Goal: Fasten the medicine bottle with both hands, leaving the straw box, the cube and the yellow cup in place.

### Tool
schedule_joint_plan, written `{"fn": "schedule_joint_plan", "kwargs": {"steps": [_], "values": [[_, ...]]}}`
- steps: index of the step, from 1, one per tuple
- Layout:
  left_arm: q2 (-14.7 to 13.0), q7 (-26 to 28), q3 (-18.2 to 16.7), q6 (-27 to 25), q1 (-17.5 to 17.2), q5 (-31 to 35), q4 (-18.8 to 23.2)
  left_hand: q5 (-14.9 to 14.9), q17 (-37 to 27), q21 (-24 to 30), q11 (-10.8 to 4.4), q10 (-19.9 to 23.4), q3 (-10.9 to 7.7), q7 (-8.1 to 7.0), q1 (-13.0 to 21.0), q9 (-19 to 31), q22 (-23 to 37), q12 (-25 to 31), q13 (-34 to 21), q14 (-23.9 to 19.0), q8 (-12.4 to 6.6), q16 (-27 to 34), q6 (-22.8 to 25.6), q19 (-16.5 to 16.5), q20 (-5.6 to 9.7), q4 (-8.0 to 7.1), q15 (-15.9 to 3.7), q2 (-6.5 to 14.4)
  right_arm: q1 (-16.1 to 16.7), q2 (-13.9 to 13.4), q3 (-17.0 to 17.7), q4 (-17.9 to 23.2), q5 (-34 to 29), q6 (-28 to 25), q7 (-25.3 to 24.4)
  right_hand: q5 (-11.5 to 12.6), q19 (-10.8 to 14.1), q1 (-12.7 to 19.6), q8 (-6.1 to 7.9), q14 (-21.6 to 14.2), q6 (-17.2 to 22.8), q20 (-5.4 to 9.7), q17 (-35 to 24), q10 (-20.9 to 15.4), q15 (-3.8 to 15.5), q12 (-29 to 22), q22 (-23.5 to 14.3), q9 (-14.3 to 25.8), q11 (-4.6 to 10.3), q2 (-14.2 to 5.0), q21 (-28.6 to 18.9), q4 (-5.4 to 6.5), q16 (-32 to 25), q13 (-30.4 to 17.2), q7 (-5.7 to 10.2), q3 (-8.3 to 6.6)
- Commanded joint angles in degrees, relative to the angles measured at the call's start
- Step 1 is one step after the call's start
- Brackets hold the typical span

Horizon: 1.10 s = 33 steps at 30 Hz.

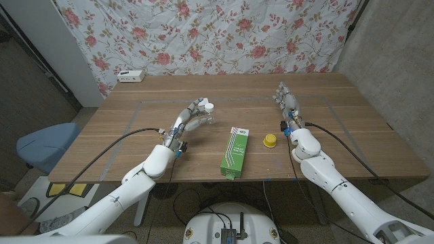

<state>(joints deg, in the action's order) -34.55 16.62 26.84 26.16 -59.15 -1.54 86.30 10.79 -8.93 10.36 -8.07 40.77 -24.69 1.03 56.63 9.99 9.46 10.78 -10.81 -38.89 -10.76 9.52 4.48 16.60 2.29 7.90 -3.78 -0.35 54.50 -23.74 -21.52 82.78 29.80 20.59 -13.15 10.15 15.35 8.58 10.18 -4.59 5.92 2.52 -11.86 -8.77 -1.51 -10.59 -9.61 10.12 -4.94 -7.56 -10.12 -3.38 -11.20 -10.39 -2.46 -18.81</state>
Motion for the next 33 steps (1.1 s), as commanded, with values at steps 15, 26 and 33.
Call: {"fn": "schedule_joint_plan", "kwargs": {"steps": [15,26,33], "values": [[-2.8,3.7,-1.2,-4.1,-2.9,4.0,2.7,0.0,-0.4,-0.1,0.01,-1.2,0.94,-0.47,-0.5,0.2,0.2,-0.1,-0.1,2.0,0.14,0.1,-0.3,-1.6,6.1,0.17,-7.63,0.2,-1.7,3.8,-0.7,-6.8,1.2,5.2,1.3,0.0,0.4,-1.3,0.7,-0.9,1.5,0.64,0.5,-1.5,0.49,-0.5,0.1,0.2,0.12,0.56,-0.7,0.51,-0.2,-0.1,-0.05,-1.32],[-3.3,4.7,-0.3,-5.3,-2.4,6.0,1.4,0.0,-0.4,0.1,0.13,-1.7,1.44,-0.68,-0.7,0.2,0.2,-0.1,-0.1,2.9,0.25,0.2,-0.9,-1.7,6.01,0.13,-7.7,0.4,-2.0,4.5,-0.9,-8.1,1.2,5.6,1.1,0.0,0.8,-1.4,0.79,-1.2,1.9,0.72,0.5,-1.8,0.67,-0.5,0.0,0.2,0.3,0.58,-0.8,0.52,-0.3,-0.1,-0.17,-1.44],[-3.3,5.2,-0.2,-5.1,-2.3,5.8,0.6,-0.1,-0.4,0.2,0.31,-1.9,1.81,-0.55,-0.8,0.2,0.2,0.0,-0.1,3.0,0.25,0.3,-1.0,-1.7,6.08,0.1,-7.64,0.4,-2.3,5.1,-1.0,-9.1,1.3,6.1,1.1,-0.1,0.9,-1.5,0.8,-1.4,2.0,0.77,0.5,-1.9,0.7,-0.6,0.0,0.2,0.31,0.63,-0.8,0.56,-0.4,-0.1,-0.21,-1.5]]}}
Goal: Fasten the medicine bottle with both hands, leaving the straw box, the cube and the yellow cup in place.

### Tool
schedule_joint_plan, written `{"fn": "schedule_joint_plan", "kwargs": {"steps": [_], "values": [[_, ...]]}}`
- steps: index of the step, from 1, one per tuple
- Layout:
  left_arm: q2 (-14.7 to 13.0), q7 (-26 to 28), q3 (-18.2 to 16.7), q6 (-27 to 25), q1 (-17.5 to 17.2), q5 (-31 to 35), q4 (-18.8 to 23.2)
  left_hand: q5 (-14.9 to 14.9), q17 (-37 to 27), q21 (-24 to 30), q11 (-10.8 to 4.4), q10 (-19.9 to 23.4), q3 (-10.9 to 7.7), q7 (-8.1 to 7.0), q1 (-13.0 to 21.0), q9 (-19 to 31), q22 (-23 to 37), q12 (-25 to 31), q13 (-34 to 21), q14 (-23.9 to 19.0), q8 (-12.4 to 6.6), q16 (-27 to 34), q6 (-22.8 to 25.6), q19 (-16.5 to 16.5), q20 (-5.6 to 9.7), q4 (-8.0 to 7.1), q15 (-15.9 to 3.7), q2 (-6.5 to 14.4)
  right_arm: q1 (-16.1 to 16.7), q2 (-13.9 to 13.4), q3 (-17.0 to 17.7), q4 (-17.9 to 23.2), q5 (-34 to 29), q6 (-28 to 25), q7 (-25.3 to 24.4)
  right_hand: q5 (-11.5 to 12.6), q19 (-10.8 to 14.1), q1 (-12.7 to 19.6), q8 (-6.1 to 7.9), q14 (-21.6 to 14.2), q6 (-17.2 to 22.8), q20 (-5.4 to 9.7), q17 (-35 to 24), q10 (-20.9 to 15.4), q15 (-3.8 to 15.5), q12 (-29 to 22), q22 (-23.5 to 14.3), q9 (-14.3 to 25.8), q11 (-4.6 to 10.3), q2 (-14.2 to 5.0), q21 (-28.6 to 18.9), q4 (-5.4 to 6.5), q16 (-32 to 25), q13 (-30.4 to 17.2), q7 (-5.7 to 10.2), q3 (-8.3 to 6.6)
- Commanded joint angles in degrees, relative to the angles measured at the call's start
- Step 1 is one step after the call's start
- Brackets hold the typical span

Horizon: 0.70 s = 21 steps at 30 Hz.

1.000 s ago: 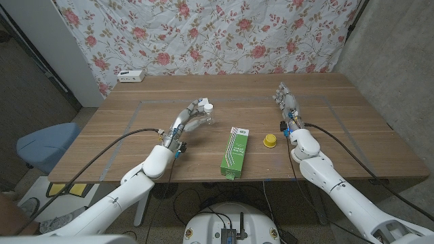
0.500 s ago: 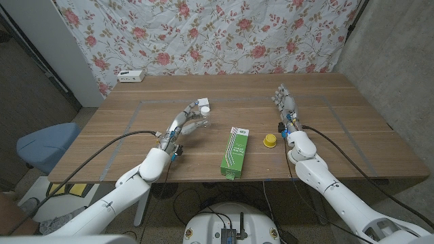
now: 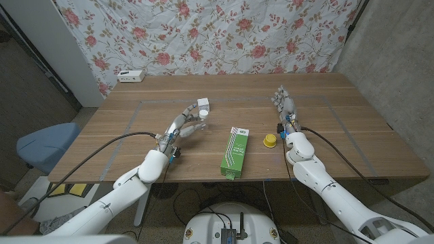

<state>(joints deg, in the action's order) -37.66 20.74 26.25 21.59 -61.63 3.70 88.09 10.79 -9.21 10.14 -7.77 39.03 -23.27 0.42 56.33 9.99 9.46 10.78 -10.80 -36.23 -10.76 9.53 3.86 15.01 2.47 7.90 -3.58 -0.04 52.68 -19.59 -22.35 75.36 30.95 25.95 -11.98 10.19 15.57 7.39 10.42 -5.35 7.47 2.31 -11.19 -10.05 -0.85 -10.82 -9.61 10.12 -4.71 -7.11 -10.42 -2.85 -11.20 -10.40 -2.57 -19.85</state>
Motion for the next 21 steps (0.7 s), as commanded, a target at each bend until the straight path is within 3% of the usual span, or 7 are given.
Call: {"fn": "schedule_joint_plan", "kwargs": {"steps": [1,21], "values": [[-0.2,0.9,0.5,-0.2,0.3,0.5,-1.6,-0.1,-0.1,0.4,-0.02,-0.2,0.43,0.04,-0.5,0.2,0.2,0.0,-0.1,0.4,0.23,0.3,-0.4,0.0,5.98,0.11,-7.84,0.1,-0.5,1.0,-0.2,-1.8,0.1,0.7,-0.1,-0.1,0.7,-0.3,0.57,-0.6,0.5,0.97,-0.2,-0.7,0.03,-0.4,0.0,0.2,0.1,0.18,-0.5,0.03,-0.4,-0.1,-0.12,-0.46],[-0.7,1.0,1.0,-0.8,0.3,0.1,-2.4,-0.2,0.0,0.5,-0.17,-0.5,1.66,-0.02,-2.3,0.2,0.2,0.1,-0.1,0.9,0.18,0.3,-0.5,0.0,6.41,-0.59,-7.85,-0.1,-2.1,2.1,-0.5,-5.1,1.6,2.4,2.9,-0.1,0.9,-0.6,0.56,-0.8,0.8,0.95,-0.3,-0.8,0.03,-0.3,0.0,0.2,-0.03,0.28,-0.6,0.15,-0.4,-0.1,-0.46,-0.56]]}}
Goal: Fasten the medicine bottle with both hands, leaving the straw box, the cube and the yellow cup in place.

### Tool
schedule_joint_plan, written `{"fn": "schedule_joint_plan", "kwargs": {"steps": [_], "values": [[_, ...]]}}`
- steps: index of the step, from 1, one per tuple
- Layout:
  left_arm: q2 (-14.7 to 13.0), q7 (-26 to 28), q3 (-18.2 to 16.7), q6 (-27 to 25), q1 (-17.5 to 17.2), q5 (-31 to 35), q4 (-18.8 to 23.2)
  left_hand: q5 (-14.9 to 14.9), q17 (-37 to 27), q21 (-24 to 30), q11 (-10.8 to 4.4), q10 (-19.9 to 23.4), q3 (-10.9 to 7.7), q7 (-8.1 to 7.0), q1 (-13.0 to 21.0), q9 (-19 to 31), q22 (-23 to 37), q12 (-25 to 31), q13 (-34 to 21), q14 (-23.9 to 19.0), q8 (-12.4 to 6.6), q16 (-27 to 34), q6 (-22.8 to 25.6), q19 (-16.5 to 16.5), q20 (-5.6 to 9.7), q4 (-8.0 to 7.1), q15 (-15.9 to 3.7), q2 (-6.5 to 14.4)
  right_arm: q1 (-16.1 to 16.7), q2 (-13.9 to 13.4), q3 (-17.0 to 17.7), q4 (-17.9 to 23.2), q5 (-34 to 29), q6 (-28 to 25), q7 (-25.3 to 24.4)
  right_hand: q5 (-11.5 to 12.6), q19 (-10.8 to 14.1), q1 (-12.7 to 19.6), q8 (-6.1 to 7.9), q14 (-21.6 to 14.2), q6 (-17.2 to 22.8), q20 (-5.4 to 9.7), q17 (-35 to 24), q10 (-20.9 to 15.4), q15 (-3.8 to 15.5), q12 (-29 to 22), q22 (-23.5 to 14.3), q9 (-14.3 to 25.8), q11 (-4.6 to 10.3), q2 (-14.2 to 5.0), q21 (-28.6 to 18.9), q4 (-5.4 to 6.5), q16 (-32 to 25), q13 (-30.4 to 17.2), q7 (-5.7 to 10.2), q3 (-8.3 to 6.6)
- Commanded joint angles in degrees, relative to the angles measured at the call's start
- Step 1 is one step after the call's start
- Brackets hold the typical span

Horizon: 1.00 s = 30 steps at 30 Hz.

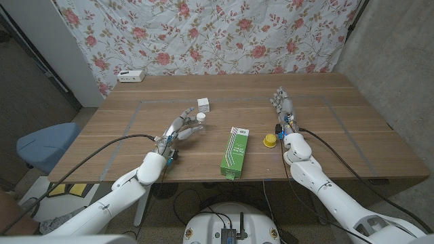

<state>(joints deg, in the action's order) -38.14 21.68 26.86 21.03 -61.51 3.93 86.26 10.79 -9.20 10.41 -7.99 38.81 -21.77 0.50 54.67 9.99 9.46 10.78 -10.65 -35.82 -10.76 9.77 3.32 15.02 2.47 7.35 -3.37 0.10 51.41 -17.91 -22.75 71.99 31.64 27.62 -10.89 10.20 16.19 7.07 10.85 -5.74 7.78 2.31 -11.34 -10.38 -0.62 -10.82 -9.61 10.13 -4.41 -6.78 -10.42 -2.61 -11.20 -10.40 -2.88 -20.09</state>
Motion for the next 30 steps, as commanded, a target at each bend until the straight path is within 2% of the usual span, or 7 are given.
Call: {"fn": "schedule_joint_plan", "kwargs": {"steps": [1,9,30], "values": [[-0.2,0.1,0.4,-0.4,0.1,-0.2,-0.6,-0.2,0.0,0.3,0.15,-0.3,0.26,-0.05,-0.8,0.2,0.2,0.1,-0.2,0.6,0.17,0.1,0.0,0.0,6.38,-0.11,-8.12,-0.2,-0.9,0.4,-0.1,-1.8,1.0,0.8,1.9,-0.1,0.3,-0.3,0.12,-0.4,0.5,0.97,-0.1,-0.4,-0.24,-0.3,0.0,0.2,-0.34,-0.05,-0.6,-0.08,-0.4,-0.1,-0.16,-0.34],[-0.4,0.1,1.0,-0.9,0.3,0.4,-0.9,-0.2,0.0,0.3,0.18,-0.7,0.57,0.98,-1.3,0.1,0.2,0.0,-0.2,0.8,0.08,0.1,0.2,0.0,6.28,-0.22,-7.97,-0.3,-0.8,0.5,0.0,-1.9,1.4,0.8,2.2,-0.1,0.4,-0.4,0.1,-0.4,0.5,0.97,-0.1,-0.4,-0.24,-0.3,0.0,0.2,-0.29,-0.14,-0.6,-0.03,-0.4,-0.1,-0.26,-0.43],[-1.2,0.4,1.6,-1.2,-0.3,0.9,-1.0,-0.1,0.0,0.3,0.25,-1.7,0.9,1.35,-1.8,0.2,0.2,-0.1,-0.1,1.9,0.13,-0.1,-0.1,-0.1,6.0,-0.19,-7.65,0.0,0.8,0.4,0.3,-0.8,1.5,1.6,1.6,0.0,0.5,-0.7,0.11,-0.5,0.7,0.86,-0.2,-0.5,-0.23,-0.3,0.0,0.1,-0.31,-0.2,-0.6,0.14,-0.4,-0.2,-0.24,-0.59]]}}
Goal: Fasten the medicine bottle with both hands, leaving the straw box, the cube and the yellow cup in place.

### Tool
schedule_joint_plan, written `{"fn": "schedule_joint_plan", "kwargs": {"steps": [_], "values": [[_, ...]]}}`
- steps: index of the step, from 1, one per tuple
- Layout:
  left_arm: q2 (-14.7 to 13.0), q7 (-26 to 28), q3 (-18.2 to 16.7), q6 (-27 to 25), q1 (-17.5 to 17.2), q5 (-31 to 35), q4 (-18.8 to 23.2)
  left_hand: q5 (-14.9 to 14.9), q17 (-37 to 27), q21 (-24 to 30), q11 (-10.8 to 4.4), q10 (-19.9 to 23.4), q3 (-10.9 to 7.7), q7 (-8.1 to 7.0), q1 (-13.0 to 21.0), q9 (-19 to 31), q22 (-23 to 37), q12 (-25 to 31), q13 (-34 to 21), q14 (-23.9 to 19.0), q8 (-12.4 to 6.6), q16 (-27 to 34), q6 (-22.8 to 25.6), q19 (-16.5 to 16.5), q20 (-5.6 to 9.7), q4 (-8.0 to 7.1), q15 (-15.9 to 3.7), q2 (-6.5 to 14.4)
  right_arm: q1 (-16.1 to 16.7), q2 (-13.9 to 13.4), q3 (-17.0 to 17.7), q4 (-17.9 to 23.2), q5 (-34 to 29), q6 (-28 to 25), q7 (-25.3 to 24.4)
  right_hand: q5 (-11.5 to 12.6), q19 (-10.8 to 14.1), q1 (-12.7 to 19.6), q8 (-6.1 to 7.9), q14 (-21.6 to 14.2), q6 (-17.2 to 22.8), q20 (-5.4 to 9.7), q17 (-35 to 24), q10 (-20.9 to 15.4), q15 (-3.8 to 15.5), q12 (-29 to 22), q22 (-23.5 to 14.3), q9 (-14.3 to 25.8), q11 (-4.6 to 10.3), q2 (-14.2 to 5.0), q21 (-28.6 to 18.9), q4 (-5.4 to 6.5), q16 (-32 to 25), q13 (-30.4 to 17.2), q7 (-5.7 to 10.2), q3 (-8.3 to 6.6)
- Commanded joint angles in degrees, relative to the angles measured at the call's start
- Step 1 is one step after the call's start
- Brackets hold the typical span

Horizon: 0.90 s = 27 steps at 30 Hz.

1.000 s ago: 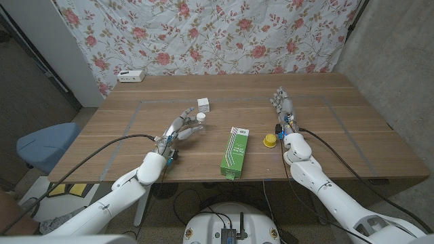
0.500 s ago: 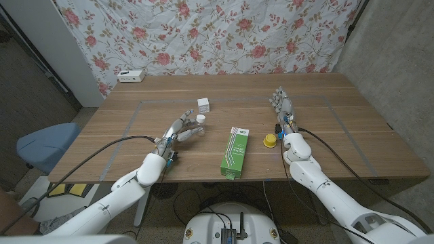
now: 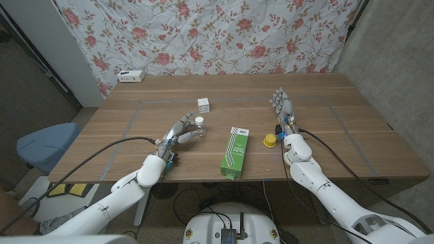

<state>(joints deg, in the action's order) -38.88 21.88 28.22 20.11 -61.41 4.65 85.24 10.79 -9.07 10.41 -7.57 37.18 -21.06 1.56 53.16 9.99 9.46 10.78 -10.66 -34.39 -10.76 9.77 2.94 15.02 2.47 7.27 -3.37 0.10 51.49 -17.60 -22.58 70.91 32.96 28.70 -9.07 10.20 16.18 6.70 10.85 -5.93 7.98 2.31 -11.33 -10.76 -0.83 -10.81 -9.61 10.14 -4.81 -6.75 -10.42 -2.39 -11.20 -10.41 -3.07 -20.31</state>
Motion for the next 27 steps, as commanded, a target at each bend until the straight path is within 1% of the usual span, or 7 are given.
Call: {"fn": "schedule_joint_plan", "kwargs": {"steps": [1,7,10,19,23,25,27], "values": [[-0.4,0.2,0.2,-0.3,-0.5,0.1,0.1,-0.1,-0.1,0.3,-0.12,-0.1,0.2,0.32,-0.3,0.2,0.2,-0.1,-0.1,0.4,0.13,0.0,0.3,-0.1,5.97,-0.11,-7.64,0.0,0.8,0.1,0.2,0.3,0.1,0.5,-0.3,0.0,0.5,-0.3,0.11,-0.3,0.6,0.89,-0.2,-0.1,0.0,-0.3,0.0,0.1,0.12,-0.24,-0.6,-0.08,-0.4,-0.1,-0.04,-0.37],[-0.6,0.3,0.2,-0.3,-0.6,0.0,-0.1,-0.1,-0.1,0.3,-0.2,-0.2,0.28,0.23,-0.3,0.2,0.2,-0.1,-0.1,0.5,0.04,0.0,0.5,-0.1,6.01,-0.02,-7.63,0.0,0.8,0.3,0.1,0.2,0.1,0.7,-0.3,0.0,0.6,-0.4,0.13,-0.4,0.7,0.88,-0.2,-0.2,0.01,-0.3,0.0,0.1,-0.02,-0.21,-0.6,-0.02,-0.4,-0.1,0.01,-0.41],[-0.5,0.4,0.2,-0.5,-0.7,0.0,-0.1,-0.1,-0.1,0.3,-0.31,-0.3,0.43,-1.73,-0.5,0.1,0.2,0.0,-0.1,1.0,0.03,0.0,0.5,-0.2,5.94,-0.03,-7.52,0.3,0.7,0.4,0.1,0.1,0.1,0.5,-0.3,0.0,0.6,-0.5,0.15,-0.5,0.8,0.87,-0.2,-0.3,-0.09,-0.3,0.0,0.1,0.01,-0.21,-0.6,0.0,-0.5,-0.2,0.11,-0.43],[-0.5,0.5,-0.1,0.5,-0.7,-0.6,-0.4,-0.2,-0.2,0.3,-1.35,-3.4,1.35,-5.5,-1.1,0.1,0.2,-0.5,0.0,4.8,0.18,-0.4,0.1,-0.6,5.25,0.04,-7.23,0.7,0.8,0.4,0.0,0.2,-0.2,0.4,-0.9,0.0,0.7,-0.5,0.26,-0.6,1.2,0.65,-0.2,-0.3,-0.02,-0.3,0.0,0.1,0.02,-0.25,-0.6,0.04,-0.5,-0.2,0.53,-0.56],[-0.6,0.5,-0.3,0.0,-1.0,-1.0,0.2,-0.3,-0.2,0.2,-1.11,-4.9,2.04,-6.23,-1.8,0.1,0.2,-0.7,0.1,6.2,0.21,-0.3,-0.1,-0.9,4.5,-0.06,-6.9,0.4,1.0,0.4,0.0,0.3,-0.2,0.4,-1.0,0.0,0.7,-0.5,0.27,-0.5,1.3,0.54,-0.2,-0.3,-0.09,-0.3,0.0,0.1,0.03,-0.26,-0.6,0.04,-0.4,-0.2,0.63,-0.61],[-0.7,0.4,-0.4,0.6,-1.0,-1.1,0.0,-0.4,-0.2,0.2,-1.09,-5.3,2.19,-6.41,-1.9,0.1,0.2,-0.7,0.1,6.4,0.22,-0.3,-0.2,-0.9,4.38,-0.08,-6.86,0.4,1.1,0.4,0.0,0.3,-0.2,0.3,-1.0,0.0,0.6,-0.5,0.25,-0.5,1.4,0.4,-0.1,-0.3,-0.23,-0.3,0.0,0.1,-0.11,-0.26,-0.5,0.03,-0.4,-0.2,1.7,-0.7],[-0.7,0.4,-0.5,0.9,-1.2,-1.2,0.1,-0.4,-0.2,0.2,-1.08,-5.8,2.4,-6.52,-2.2,0.1,0.2,-0.7,0.1,6.8,0.22,-0.3,-0.2,-1.0,4.27,-0.1,-6.8,0.3,1.2,0.5,0.0,0.3,-0.2,0.3,-1.1,0.0,0.6,-0.5,0.22,-0.5,1.3,0.37,-0.1,-0.3,-0.25,-0.3,0.0,0.1,-0.04,-0.25,-0.5,0.03,-0.4,-0.2,1.73,-0.73]]}}
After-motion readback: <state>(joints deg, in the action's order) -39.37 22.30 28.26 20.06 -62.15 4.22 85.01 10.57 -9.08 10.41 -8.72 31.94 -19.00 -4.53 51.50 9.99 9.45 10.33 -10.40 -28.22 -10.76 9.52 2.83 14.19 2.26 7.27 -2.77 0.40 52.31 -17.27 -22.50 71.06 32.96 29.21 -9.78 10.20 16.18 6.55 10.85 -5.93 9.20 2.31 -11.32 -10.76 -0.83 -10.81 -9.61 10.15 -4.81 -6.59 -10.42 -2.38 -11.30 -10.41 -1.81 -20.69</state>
